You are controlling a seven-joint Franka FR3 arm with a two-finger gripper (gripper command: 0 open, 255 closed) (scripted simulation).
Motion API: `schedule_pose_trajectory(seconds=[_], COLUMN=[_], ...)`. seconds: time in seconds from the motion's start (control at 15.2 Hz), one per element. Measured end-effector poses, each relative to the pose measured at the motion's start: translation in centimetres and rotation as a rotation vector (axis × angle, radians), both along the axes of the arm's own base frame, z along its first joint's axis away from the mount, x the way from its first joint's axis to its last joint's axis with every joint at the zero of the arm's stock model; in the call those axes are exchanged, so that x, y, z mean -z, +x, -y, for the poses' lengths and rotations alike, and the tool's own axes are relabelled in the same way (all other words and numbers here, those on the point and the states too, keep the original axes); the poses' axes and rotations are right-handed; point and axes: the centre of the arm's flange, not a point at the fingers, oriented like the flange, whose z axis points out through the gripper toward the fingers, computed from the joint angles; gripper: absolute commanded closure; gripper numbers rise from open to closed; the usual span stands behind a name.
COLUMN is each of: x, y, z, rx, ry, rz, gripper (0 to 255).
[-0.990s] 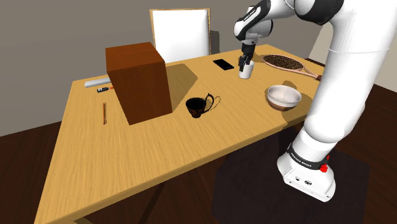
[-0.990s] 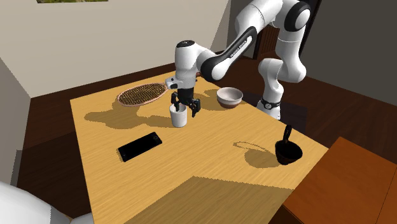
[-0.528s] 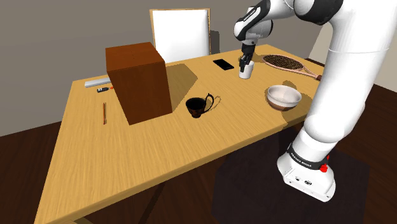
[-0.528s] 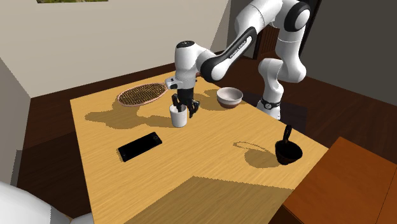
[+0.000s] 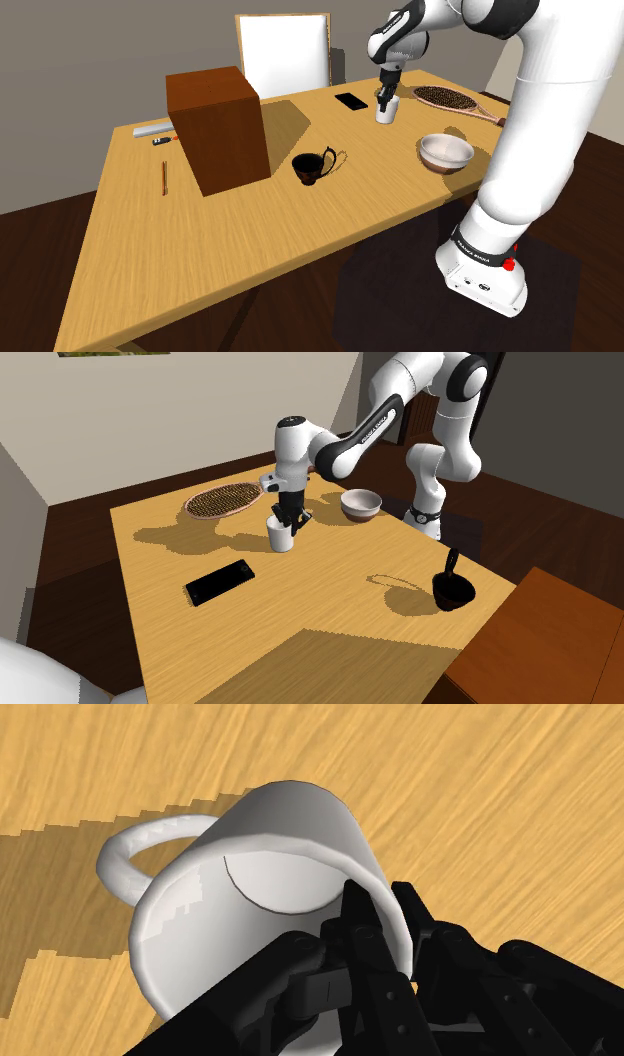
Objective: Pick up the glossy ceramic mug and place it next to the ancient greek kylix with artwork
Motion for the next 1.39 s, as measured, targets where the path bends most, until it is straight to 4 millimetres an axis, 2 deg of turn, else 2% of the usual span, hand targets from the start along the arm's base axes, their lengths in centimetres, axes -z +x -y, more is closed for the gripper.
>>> schedule_pose_trajectory(seconds=[0.26,1.39], x=[-1.1,-10.0], y=[0.1,0.0], z=[0.0,0.0], rx=[0.000,0.000], ry=[0.000,0.000], rz=[0.000,0.000], gripper=[255,255])
